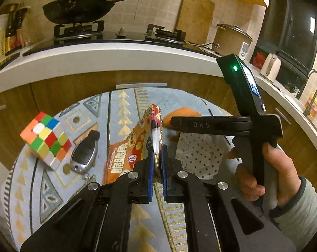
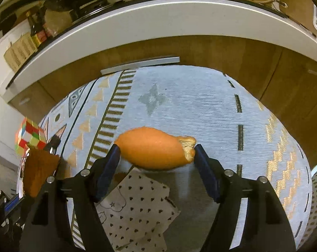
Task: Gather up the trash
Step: 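Grasp the panda snack bag with left tool while right tool grasps the orange bread roll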
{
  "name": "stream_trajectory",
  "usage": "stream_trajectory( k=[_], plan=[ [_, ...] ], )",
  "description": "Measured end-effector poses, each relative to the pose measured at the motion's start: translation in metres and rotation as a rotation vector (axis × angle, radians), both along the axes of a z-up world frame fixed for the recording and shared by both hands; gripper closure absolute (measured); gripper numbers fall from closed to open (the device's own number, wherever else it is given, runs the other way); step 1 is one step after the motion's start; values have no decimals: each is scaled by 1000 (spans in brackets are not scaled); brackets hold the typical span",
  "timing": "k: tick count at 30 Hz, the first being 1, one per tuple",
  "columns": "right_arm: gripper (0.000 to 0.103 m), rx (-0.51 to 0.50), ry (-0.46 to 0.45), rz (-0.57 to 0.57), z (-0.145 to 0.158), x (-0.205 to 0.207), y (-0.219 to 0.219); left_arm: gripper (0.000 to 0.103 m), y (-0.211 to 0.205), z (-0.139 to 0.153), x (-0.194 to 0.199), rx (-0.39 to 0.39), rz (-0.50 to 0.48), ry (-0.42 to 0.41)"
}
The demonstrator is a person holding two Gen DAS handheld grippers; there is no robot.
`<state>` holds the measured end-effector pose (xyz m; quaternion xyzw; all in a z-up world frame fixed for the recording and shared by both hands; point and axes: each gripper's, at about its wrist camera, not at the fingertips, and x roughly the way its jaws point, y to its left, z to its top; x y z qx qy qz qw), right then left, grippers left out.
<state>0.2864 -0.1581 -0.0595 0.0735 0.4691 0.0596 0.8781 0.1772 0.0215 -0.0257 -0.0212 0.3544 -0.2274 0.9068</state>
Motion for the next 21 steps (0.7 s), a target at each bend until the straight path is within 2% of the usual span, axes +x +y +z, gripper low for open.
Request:
stream_trajectory(
  k=[1, 3, 8, 16, 21],
  plan=[
    [43, -4, -7, 1, 1, -1, 1, 99, 0, -1, 0, 0, 1, 1],
    [63, 13, -23, 0, 3, -4, 0, 99, 1, -2, -2, -5, 3, 6],
    [77, 27, -74, -11, 13, -19, -2, 99, 1, 0, -6, -1, 8, 0],
    [82, 58, -192, -54, 54, -60, -22, 99, -8, 19, -21, 1, -2, -51],
    [82, 8, -266, -101, 80, -97, -41, 99, -32, 42, -43, 41, -30, -145]
  ],
)
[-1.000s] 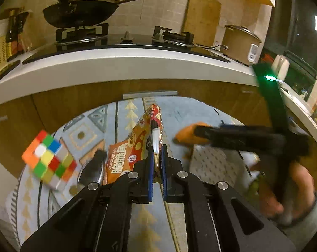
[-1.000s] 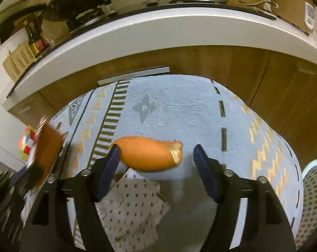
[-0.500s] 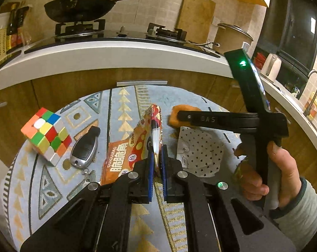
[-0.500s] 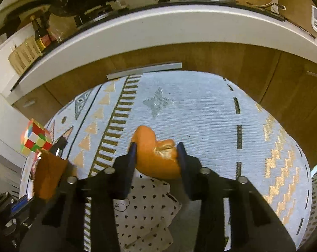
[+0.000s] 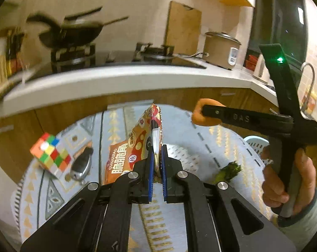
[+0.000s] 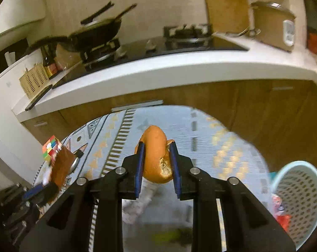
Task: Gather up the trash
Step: 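Grasp the panda snack bag with left tool while right tool grasps the orange bread roll, then carry the snack bag and bread roll with both tools over the basket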
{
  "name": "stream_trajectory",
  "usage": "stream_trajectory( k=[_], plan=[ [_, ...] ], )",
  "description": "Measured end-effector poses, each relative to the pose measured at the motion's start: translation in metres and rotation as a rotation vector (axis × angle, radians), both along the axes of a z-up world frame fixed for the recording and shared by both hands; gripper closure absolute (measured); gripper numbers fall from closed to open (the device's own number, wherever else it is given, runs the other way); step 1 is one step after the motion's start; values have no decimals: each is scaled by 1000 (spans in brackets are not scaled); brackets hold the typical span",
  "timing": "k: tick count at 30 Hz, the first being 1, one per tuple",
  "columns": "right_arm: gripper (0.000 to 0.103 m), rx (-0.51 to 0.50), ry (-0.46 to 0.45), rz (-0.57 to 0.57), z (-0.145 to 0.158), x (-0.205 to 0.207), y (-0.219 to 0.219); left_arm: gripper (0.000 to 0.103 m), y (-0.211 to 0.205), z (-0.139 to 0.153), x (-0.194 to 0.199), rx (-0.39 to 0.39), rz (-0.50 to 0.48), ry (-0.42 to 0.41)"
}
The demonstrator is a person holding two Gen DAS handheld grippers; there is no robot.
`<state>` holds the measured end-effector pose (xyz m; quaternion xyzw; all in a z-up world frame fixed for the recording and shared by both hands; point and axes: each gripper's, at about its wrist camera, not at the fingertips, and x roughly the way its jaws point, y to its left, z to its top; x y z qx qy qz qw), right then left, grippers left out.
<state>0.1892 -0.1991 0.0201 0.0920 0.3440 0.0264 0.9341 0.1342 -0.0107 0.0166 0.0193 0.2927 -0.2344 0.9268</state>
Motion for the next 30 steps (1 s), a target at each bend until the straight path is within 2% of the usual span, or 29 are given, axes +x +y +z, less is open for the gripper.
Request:
stream_trajectory(
  k=[7, 12, 19, 24, 27, 30],
  plan=[
    [82, -1, -66, -159, 17, -70, -62, 99, -51, 22, -25, 5, -111, -48],
    [82, 18, -71, -274, 18, -108, -113, 99, -98, 30, -32, -75, -239, 29],
    [82, 54, -13, -428, -9, -148, -182, 99, -189, 27, -42, -18, -359, 33],
    [82, 94, 44, -519, -36, -163, -223, 99, -247, 14, -48, 42, -431, 38],
    [82, 95, 79, -558, -49, -168, -239, 99, -270, 5, -48, 17, -482, 98],
    [82, 96, 128, -593, -63, -173, -256, 98, -288, -4, -51, 31, -513, 111]
  ],
)
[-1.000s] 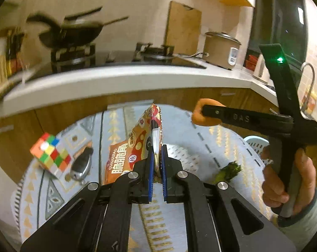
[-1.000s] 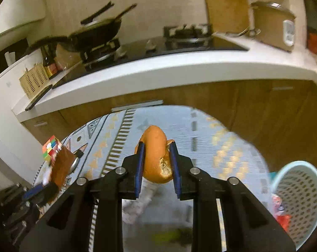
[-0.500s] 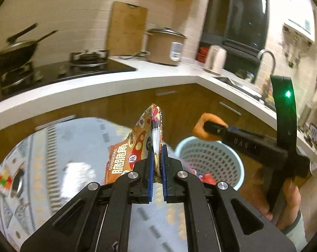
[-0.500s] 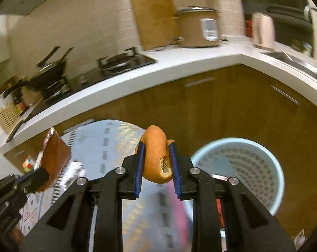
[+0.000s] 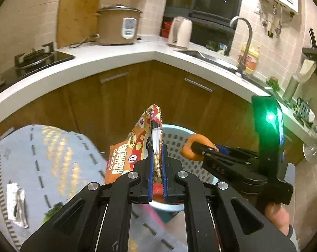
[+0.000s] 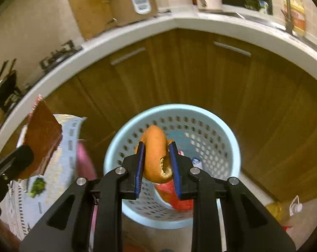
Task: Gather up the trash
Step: 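Carry the snack bag and bread roll with both tools over the basket, then open both tools to drop the snack bag and roll into the basket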
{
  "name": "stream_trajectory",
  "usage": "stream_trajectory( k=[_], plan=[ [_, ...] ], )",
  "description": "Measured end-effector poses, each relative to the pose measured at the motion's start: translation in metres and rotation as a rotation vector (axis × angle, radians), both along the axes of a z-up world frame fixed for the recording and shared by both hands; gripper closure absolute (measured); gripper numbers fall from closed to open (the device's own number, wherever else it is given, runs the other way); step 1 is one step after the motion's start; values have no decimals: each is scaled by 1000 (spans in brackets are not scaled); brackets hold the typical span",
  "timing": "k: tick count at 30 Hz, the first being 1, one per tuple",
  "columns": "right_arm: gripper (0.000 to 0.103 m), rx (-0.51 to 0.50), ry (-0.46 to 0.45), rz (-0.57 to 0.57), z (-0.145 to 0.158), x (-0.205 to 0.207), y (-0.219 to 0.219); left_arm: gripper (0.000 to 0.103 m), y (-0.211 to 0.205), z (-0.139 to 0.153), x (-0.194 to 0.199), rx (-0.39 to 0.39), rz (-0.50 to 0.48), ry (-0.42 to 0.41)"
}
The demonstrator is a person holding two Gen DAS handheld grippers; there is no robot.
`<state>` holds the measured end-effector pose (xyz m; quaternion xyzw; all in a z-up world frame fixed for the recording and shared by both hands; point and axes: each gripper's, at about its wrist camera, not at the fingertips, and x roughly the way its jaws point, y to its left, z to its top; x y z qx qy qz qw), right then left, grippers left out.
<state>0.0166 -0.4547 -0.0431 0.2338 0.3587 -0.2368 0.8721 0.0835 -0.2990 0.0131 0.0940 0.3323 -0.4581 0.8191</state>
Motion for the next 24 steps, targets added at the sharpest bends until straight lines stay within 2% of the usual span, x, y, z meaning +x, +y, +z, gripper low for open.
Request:
stream_trajectory(
  k=[2, 5, 9, 13, 17, 18, 20, 24],
  plan=[
    [82, 24, 24, -14, -10, -1, -9, 98, -11, -7, 1, 11, -26, 27],
    [81, 37, 98, -42, -25, 1, -17, 98, -22, -21, 9, 5, -66, 127],
    [79, 77, 137, -53, -43, 0, -26, 96, -32, -34, 13, 25, -69, 147],
    [78, 91, 146, -51, -49, -1, -27, 92, -39, -42, 16, 43, -75, 158],
    [72, 96, 148, -51, -48, 2, -30, 57, -35, -38, 16, 27, -56, 135],
    [64, 92, 148, -54, -47, 2, -30, 55, -31, -35, 17, 19, -46, 123],
    [56, 82, 135, -60, -43, 2, -30, 49, -25, -30, 18, 6, -30, 111],
    [55, 79, 110, -66, -36, -1, -29, 46, -11, -20, 23, -34, 15, 106]
  ],
)
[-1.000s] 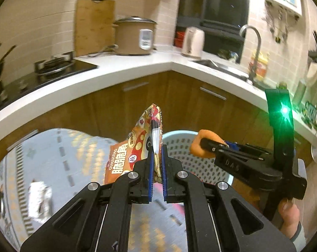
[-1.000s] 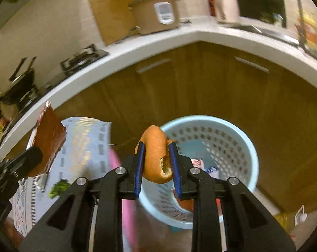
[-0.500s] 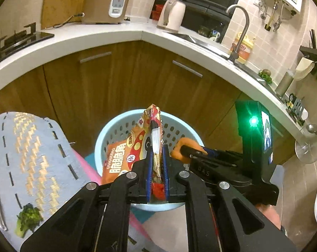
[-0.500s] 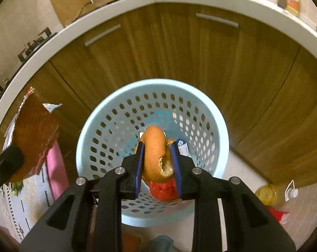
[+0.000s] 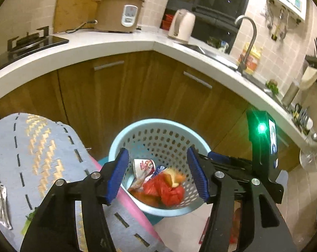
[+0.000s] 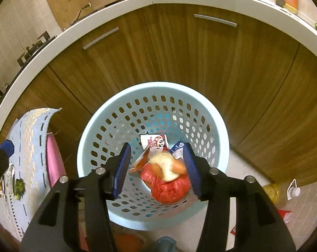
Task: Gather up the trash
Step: 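Open both tools to drop the snack bag and roll into the basket, then move both tools back toward the napkin and bok choy on the table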
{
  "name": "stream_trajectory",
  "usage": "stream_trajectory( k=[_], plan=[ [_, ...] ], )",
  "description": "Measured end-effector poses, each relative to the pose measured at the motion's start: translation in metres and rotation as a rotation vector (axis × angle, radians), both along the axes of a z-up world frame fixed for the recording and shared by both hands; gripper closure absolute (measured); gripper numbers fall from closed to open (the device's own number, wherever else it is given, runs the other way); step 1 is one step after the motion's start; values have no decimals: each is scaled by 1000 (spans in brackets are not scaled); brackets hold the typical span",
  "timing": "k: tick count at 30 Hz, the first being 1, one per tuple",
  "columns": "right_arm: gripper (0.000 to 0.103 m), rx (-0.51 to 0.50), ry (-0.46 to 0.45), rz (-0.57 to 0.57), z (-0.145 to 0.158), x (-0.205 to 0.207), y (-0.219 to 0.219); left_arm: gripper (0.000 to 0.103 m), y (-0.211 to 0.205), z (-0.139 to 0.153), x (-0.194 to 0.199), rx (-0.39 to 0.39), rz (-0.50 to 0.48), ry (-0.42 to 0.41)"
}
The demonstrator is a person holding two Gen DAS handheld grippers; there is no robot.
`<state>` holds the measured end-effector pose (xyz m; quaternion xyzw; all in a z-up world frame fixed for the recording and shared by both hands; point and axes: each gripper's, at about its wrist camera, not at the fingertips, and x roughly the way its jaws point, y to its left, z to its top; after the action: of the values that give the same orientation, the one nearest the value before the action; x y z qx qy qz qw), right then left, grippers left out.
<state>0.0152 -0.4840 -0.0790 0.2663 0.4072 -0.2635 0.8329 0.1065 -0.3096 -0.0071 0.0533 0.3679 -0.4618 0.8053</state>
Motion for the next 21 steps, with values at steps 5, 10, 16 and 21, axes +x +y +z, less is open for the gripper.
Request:
stream_trajectory(
  k=[5, 10, 16, 21],
  plan=[
    [55, -25, -28, 16, 16, -3, 10, 46, 17, 5, 2, -19, 24, 4],
    [55, -46, -68, 62, 34, -1, 29, 46, 39, 11, 1, -25, 56, -20],
    [55, -86, -117, 147, 60, 7, 67, 47, 84, 31, 3, -59, 119, -66],
    [55, -115, -138, 239, 73, 17, 110, 47, 135, 41, 14, -76, 205, -80]
  ],
)
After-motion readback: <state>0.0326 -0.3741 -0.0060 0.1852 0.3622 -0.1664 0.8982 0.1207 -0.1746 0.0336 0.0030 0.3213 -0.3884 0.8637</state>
